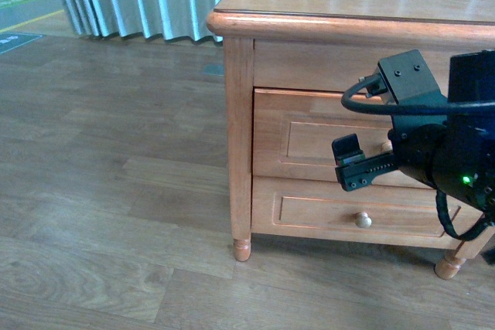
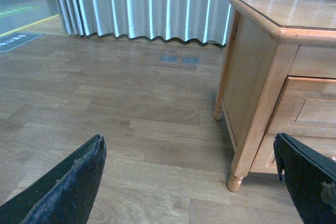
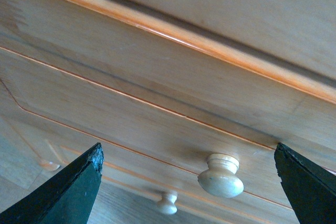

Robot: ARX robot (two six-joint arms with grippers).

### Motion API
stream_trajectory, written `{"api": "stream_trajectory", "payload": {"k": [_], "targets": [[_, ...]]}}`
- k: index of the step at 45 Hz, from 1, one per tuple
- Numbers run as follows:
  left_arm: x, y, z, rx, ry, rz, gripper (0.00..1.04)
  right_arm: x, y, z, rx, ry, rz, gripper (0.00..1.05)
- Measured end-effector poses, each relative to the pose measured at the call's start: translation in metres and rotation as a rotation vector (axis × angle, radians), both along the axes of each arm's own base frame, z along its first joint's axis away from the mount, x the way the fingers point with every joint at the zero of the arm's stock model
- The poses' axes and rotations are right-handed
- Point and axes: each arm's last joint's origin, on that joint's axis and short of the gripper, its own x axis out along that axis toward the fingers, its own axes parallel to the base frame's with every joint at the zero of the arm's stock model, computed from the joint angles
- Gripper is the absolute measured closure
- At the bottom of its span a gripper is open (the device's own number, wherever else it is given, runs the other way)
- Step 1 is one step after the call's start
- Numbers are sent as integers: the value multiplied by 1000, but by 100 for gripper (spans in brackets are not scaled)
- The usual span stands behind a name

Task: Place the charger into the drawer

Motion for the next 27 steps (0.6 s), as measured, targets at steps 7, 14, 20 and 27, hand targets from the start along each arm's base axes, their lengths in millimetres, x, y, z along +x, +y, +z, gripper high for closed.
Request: {"api": "stream_trajectory", "payload": {"k": [7, 14, 20, 27], "targets": [[0, 0, 0, 0, 0, 0, 6, 11, 11, -3, -1, 3, -30, 8], [0, 0, 0, 0, 0, 0, 6, 12, 16, -4, 2, -1, -44, 8], [0, 0, 0, 0, 0, 0, 6, 12, 17, -4, 8, -1, -45, 8], [0, 0, 0, 0, 0, 0, 6, 4, 13, 4, 36, -7, 9, 8]]}}
